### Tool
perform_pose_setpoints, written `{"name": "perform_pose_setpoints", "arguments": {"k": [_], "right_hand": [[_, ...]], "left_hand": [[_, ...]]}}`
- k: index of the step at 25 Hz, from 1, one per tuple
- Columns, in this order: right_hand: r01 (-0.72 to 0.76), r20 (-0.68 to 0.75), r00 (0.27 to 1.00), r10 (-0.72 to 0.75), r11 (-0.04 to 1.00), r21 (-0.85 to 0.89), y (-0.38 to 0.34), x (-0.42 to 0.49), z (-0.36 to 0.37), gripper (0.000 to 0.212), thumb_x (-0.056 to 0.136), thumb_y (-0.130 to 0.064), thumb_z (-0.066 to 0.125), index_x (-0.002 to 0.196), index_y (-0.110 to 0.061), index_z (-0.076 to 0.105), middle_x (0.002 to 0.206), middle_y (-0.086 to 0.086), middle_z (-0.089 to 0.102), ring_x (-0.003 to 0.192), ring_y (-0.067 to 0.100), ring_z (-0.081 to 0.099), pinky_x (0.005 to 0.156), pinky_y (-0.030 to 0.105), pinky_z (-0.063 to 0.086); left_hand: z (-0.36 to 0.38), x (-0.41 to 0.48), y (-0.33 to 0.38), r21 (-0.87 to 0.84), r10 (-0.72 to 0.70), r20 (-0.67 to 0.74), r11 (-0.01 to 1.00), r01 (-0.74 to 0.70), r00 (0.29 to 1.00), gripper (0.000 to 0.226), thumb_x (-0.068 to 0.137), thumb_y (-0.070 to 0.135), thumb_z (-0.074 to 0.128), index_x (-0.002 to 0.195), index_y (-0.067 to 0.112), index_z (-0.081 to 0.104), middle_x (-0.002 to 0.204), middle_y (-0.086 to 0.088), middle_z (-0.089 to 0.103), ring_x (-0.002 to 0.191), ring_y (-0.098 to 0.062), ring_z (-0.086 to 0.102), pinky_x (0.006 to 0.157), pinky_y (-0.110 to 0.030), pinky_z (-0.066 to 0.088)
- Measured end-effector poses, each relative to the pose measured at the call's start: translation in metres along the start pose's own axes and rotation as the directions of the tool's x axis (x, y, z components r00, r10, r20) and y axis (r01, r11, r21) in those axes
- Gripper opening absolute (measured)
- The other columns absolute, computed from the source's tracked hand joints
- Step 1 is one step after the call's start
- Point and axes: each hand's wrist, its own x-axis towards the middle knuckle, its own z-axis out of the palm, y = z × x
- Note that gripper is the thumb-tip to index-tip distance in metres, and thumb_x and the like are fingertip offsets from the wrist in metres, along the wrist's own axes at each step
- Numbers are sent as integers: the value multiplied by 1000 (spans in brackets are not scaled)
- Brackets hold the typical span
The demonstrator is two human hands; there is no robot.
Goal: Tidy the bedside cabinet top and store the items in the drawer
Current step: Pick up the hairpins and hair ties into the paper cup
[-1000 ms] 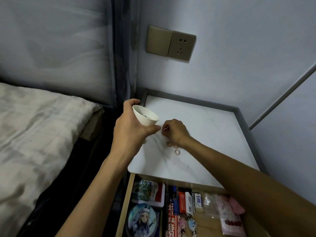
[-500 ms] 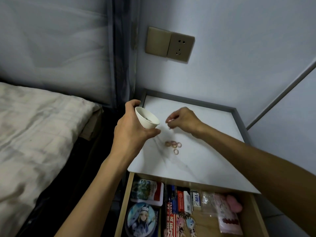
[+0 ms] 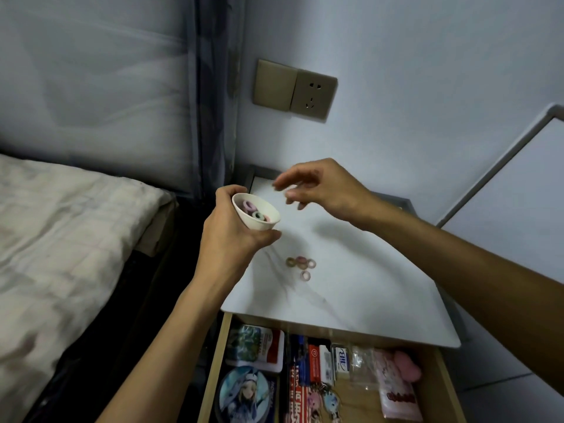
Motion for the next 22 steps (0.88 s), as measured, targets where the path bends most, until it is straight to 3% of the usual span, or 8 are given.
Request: {"name": "perform_pose_setpoints", "arguments": {"k": [5,8,10,15,19,22], "right_hand": [[-203,-55,977,205,978,34,69,-15,12,17,88,-6,66,103,-10,73,98,6,74,78,13,68,66,24,53],[-242,24,963,269,899,-365,106,-27,31,30,80,-32,77,109,-27,70,105,-3,68,81,7,62,73,21,48],[-255,53,950,308,861,-441,120,-36,45,37,77,-36,78,112,-29,67,102,-8,61,80,1,56,76,22,45],[-269,-25,961,276,909,-318,127,-41,60,13,80,-11,73,84,-24,70,73,-6,70,72,5,64,75,29,53],[-272,6,958,287,915,-299,125,-40,63,12,83,-4,70,88,-15,71,72,-1,72,68,6,68,71,24,56],[-324,-63,946,318,937,-134,113,-39,50,10,82,-1,71,87,-10,72,74,5,74,65,10,70,65,23,56]], "left_hand": [[-3,-2,0,-20,0,5,1000,0,1000,83,62,14,91,129,22,43,116,2,57,96,-13,57,52,-2,43],[-3,-1,0,-22,-4,6,1000,4,1000,82,63,13,90,130,21,43,116,1,57,90,-12,56,48,-2,42],[-3,1,-1,-17,-6,5,1000,6,1000,82,64,13,90,130,21,43,117,0,57,90,-12,56,47,-2,41],[-2,3,-4,9,-6,3,1000,6,1000,83,64,17,90,131,22,43,116,2,57,90,-11,57,48,-2,42],[0,3,-6,37,0,12,999,0,1000,83,62,21,91,130,24,42,113,5,57,90,-8,57,60,-9,47],[1,1,-5,46,10,12,999,-10,1000,83,61,22,91,129,25,43,110,6,57,93,-12,59,73,-21,51]]}}
